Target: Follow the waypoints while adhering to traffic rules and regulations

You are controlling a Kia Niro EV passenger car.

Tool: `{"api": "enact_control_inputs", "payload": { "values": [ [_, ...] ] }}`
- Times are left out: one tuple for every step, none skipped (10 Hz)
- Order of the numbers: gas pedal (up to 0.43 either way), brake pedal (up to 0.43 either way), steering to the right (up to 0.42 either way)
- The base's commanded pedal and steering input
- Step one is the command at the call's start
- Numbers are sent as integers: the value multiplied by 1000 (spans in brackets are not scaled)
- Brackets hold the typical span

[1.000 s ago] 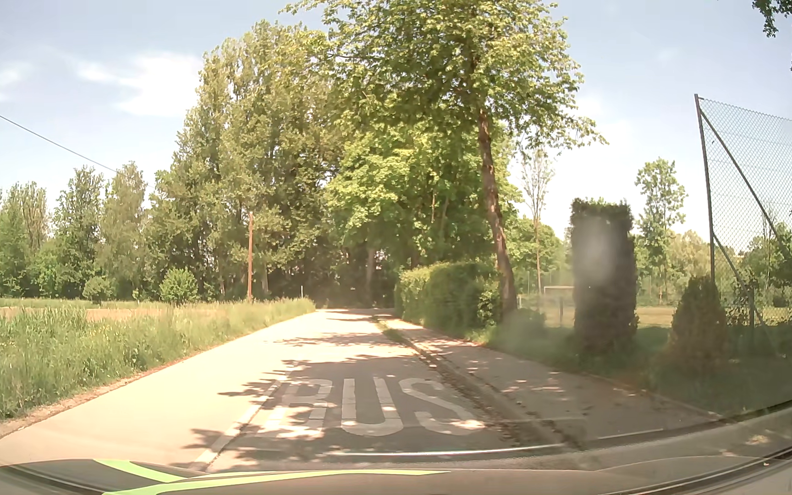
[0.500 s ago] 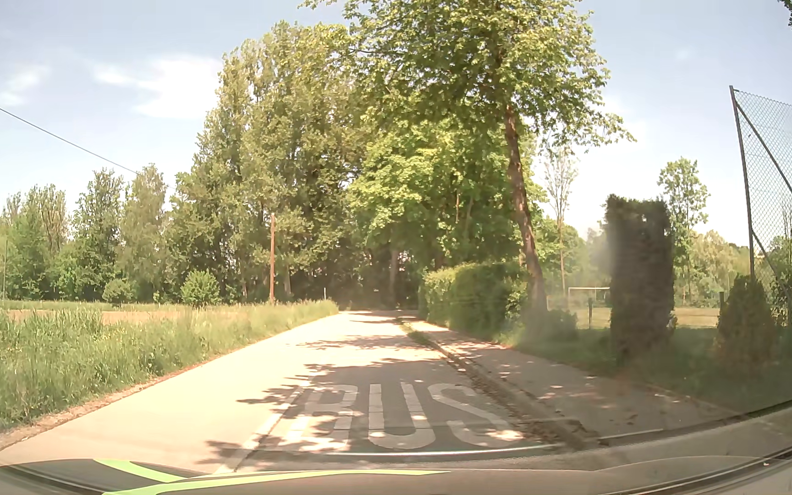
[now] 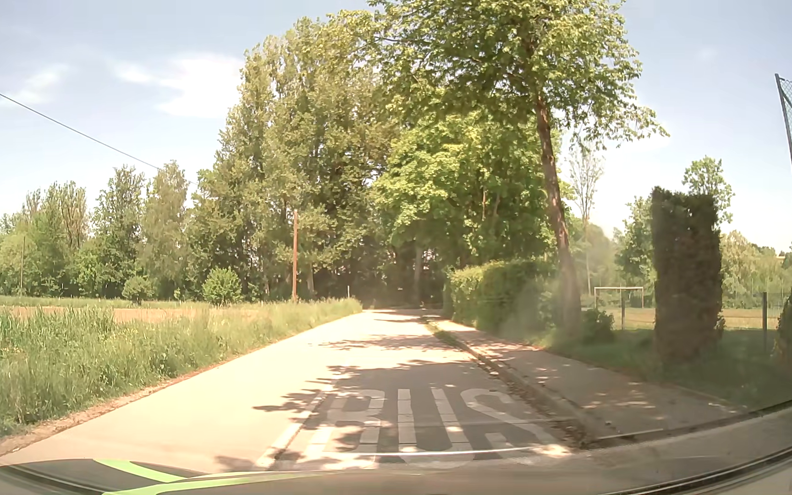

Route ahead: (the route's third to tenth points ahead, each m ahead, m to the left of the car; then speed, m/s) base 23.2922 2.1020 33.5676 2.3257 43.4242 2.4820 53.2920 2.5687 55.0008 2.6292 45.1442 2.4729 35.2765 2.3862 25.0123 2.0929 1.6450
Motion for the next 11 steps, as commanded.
{"api": "enact_control_inputs", "payload": {
  "values": [
    [118,0,-148],
    [130,0,-109],
    [130,0,-78],
    [130,0,-53],
    [130,0,-30],
    [138,0,-12],
    [150,0,-3],
    [150,0,0],
    [157,0,-1],
    [157,0,-1],
    [157,0,-1]
  ]
}}
